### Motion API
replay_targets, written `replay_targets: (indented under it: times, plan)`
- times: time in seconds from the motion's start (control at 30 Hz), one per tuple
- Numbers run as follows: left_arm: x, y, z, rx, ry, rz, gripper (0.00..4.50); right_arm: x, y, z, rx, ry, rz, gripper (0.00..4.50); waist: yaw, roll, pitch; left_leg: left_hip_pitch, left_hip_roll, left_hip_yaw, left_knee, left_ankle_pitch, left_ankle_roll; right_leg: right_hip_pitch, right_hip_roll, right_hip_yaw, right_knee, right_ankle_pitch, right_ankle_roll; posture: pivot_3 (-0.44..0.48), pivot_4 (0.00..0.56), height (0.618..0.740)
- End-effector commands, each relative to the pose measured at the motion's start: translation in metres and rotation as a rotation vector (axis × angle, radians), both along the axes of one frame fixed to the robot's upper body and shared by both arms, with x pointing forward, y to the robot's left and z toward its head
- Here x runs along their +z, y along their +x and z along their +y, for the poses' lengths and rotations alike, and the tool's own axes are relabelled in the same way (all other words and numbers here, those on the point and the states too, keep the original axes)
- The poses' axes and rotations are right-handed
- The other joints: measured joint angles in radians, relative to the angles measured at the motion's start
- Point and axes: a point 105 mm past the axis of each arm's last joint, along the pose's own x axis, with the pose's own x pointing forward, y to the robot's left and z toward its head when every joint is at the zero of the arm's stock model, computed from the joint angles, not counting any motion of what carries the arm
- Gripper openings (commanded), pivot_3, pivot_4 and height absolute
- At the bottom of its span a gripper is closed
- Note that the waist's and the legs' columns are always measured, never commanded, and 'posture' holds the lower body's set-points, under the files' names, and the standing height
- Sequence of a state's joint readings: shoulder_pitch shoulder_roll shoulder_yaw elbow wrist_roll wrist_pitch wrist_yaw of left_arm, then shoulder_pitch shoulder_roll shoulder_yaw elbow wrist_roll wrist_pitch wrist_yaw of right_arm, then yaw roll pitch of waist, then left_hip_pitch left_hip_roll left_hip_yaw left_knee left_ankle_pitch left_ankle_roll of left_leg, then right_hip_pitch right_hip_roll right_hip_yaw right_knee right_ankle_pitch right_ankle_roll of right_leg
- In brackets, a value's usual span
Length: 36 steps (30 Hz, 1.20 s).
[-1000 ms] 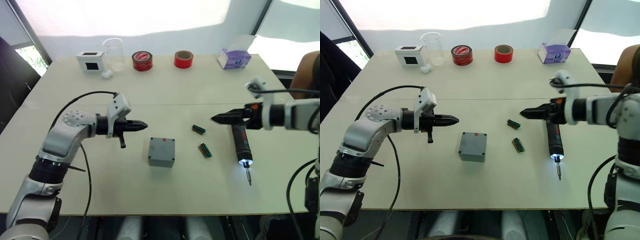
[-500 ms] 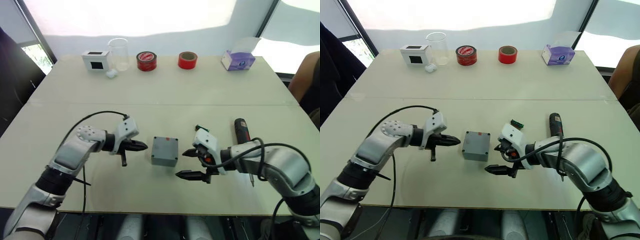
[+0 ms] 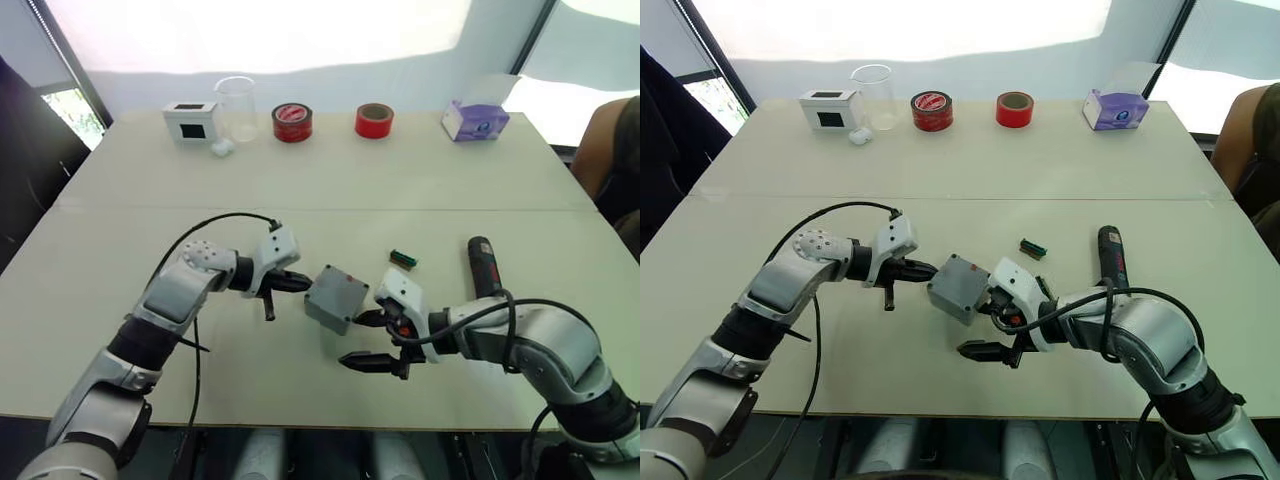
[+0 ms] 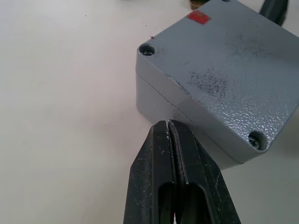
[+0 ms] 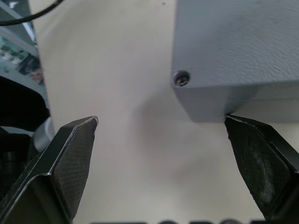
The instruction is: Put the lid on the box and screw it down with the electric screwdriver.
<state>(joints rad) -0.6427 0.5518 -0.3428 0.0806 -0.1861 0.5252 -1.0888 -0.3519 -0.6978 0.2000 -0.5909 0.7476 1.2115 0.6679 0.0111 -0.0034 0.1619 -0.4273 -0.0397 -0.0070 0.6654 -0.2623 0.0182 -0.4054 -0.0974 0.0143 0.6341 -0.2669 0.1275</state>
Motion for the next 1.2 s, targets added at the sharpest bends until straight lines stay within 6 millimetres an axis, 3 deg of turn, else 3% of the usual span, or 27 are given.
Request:
replay_targets:
  times: [0.03, 0.13, 0.27, 0.43, 0.57, 0.77, 1.2]
  plan:
    - [0.003, 0.011, 0.021, 0.037, 0.078, -0.070, 0.00, 0.016, -0.002, -0.005, 0.028, -0.013, -0.084, 4.47, 0.000, 0.000, 0.000, 0.000, 0.000, 0.000, 0.000, 0.000, 0.000, 0.000, 0.000, 0.000, 0.000, 0.000, 0.000, 0.000, 0.150, 0.740]
    - [0.006, 0.004, 0.033, 0.026, 0.078, -0.047, 0.00, 0.022, 0.000, -0.021, 0.070, -0.100, -0.167, 4.47, -0.001, 0.000, 0.000, 0.000, 0.000, 0.000, 0.000, 0.000, 0.000, -0.001, 0.000, 0.000, 0.000, 0.000, 0.000, 0.000, 0.150, 0.740]
    - [0.000, -0.024, 0.034, -0.042, 0.088, 0.035, 0.00, 0.026, 0.031, -0.039, 0.015, -0.171, -0.269, 4.47, -0.006, 0.000, 0.000, 0.000, 0.000, 0.001, 0.000, 0.000, 0.000, 0.000, 0.000, 0.000, 0.000, 0.000, 0.000, 0.000, 0.150, 0.740]
    - [-0.009, -0.044, 0.029, -0.062, 0.079, 0.089, 0.00, 0.017, 0.051, -0.044, 0.047, -0.228, -0.318, 4.47, 0.001, 0.000, 0.000, 0.000, 0.000, 0.001, 0.000, 0.000, 0.000, 0.000, 0.000, 0.000, 0.000, 0.000, 0.000, 0.000, 0.150, 0.740]
    - [-0.011, -0.045, 0.019, -0.054, 0.062, 0.074, 0.00, 0.008, 0.057, -0.038, 0.100, -0.252, -0.334, 4.47, 0.000, 0.000, 0.000, 0.000, 0.000, 0.001, 0.000, 0.000, 0.000, 0.000, 0.000, 0.000, 0.000, 0.000, 0.000, 0.000, 0.150, 0.740]
    - [-0.006, -0.035, 0.007, -0.030, 0.030, 0.017, 0.00, 0.009, 0.045, -0.014, 0.194, -0.169, -0.301, 4.47, 0.001, 0.000, 0.000, 0.000, 0.000, 0.000, 0.000, 0.000, 0.000, 0.000, 0.000, 0.000, 0.000, 0.000, 0.000, 0.000, 0.150, 0.740]
    - [0.000, -0.020, 0.005, -0.004, 0.008, -0.020, 0.00, 0.005, 0.019, -0.004, 0.202, -0.136, -0.247, 4.47, 0.000, 0.000, 0.000, 0.000, 0.000, 0.000, 0.001, 0.000, 0.000, 0.000, 0.000, 0.000, 0.000, 0.000, 0.000, 0.000, 0.150, 0.740]
